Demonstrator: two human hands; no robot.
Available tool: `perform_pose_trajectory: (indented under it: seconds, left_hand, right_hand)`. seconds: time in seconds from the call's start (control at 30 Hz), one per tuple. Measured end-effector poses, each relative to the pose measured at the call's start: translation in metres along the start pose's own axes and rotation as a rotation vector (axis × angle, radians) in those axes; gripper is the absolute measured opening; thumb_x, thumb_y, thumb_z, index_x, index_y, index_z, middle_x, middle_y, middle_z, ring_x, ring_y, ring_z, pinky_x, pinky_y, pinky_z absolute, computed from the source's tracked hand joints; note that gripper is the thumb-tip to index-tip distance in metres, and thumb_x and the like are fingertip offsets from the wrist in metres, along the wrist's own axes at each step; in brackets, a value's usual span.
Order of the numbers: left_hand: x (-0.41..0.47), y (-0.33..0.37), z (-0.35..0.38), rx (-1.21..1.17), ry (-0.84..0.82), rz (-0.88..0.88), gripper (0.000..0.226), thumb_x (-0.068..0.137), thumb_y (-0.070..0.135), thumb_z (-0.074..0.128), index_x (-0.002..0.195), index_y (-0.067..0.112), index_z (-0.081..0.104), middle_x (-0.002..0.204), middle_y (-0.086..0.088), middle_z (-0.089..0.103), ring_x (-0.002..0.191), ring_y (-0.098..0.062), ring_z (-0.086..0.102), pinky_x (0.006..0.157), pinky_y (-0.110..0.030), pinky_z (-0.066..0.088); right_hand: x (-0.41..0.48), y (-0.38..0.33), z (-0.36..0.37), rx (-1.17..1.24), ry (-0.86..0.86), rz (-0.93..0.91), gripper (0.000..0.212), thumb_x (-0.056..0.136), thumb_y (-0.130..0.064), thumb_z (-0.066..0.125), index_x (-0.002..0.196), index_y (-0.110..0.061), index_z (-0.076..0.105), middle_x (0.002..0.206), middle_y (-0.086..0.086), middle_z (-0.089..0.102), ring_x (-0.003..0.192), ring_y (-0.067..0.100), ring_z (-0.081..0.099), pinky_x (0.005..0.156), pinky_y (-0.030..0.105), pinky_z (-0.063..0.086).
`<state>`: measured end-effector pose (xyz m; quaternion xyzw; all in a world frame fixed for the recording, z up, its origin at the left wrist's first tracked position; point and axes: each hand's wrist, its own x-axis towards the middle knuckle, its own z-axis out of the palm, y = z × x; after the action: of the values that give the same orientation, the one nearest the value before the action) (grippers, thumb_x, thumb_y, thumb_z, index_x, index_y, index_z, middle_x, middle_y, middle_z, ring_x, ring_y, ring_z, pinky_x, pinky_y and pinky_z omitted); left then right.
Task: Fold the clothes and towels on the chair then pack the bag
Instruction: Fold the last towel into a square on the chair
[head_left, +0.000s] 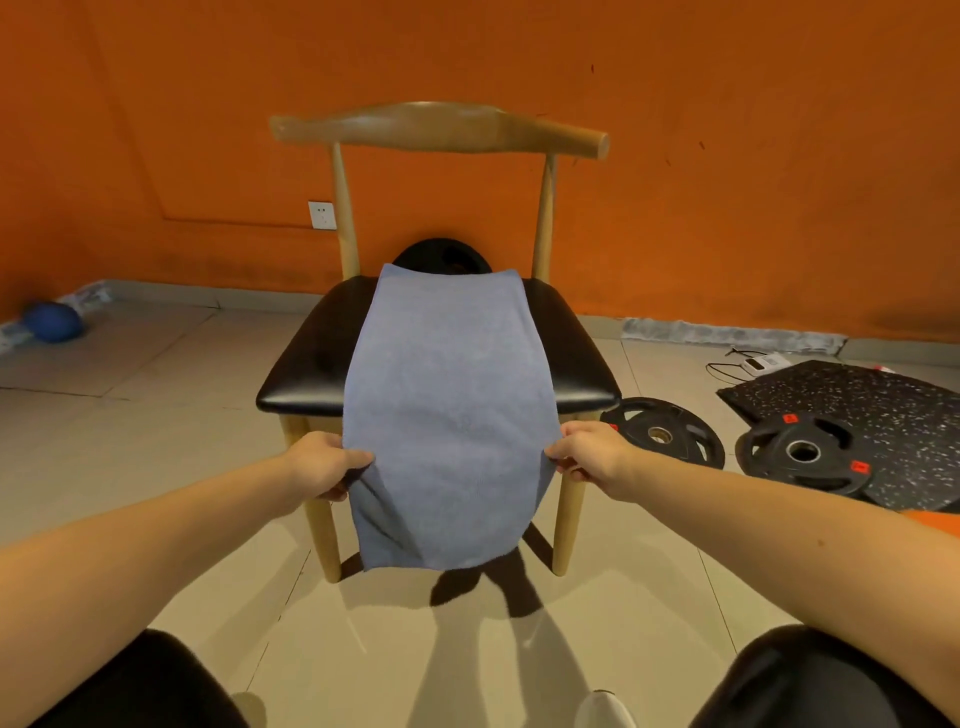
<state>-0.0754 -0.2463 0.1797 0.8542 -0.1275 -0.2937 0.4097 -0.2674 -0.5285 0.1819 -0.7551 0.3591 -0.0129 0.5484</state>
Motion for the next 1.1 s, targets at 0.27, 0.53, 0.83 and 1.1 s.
perform_pose_trajectory:
  seconds: [0.27,0.53,0.83,1.1]
  left_hand:
    - [-0.01,0.003,0.004,0.04,0.059,-0.007,0.027,0.107,0.034,0.051,0.112,0.008,0.058,0.102,-0.013,0.068,0.086,-0.03,0.068,0.062,-0.034,0.058]
    - [-0.02,0.001,0.009,0.043,-0.067,-0.025,0.042,0.109,0.043,0.039,0.121,0.01,0.061,0.105,-0.015,0.072,0.086,-0.033,0.072,0.056,-0.034,0.059]
    - [-0.023,-0.027,0.009,0.303,-0.443,-0.094,0.031,0.085,0.02,0.082,0.111,0.006,0.072,0.108,-0.008,0.077,0.107,-0.028,0.07,0.096,-0.036,0.057]
    - [-0.033,-0.022,-0.004,0.176,-0.383,-0.159,0.021,0.093,0.004,0.072,0.114,0.002,0.069,0.105,-0.014,0.077,0.091,-0.03,0.075,0.082,-0.039,0.061]
  right_hand:
    - [-0.001,0.011,-0.009,-0.037,0.083,-0.078,0.027,0.086,-0.026,0.08,0.085,-0.013,0.057,0.101,0.009,0.068,0.097,0.025,0.064,0.087,0.04,0.057]
    - [-0.01,0.019,-0.003,-0.032,-0.115,0.011,0.037,0.097,-0.042,0.066,0.114,-0.009,0.063,0.114,0.01,0.071,0.106,0.029,0.068,0.094,0.044,0.059]
    - [-0.018,0.05,0.017,-0.385,-0.468,0.245,0.029,0.095,-0.011,0.071,0.123,-0.007,0.067,0.114,0.007,0.069,0.101,0.019,0.062,0.095,0.034,0.047]
    - [-0.028,0.033,0.01,-0.112,-0.361,0.323,0.028,0.108,-0.013,0.048,0.126,0.007,0.054,0.092,0.02,0.071,0.067,0.02,0.071,0.056,0.023,0.058]
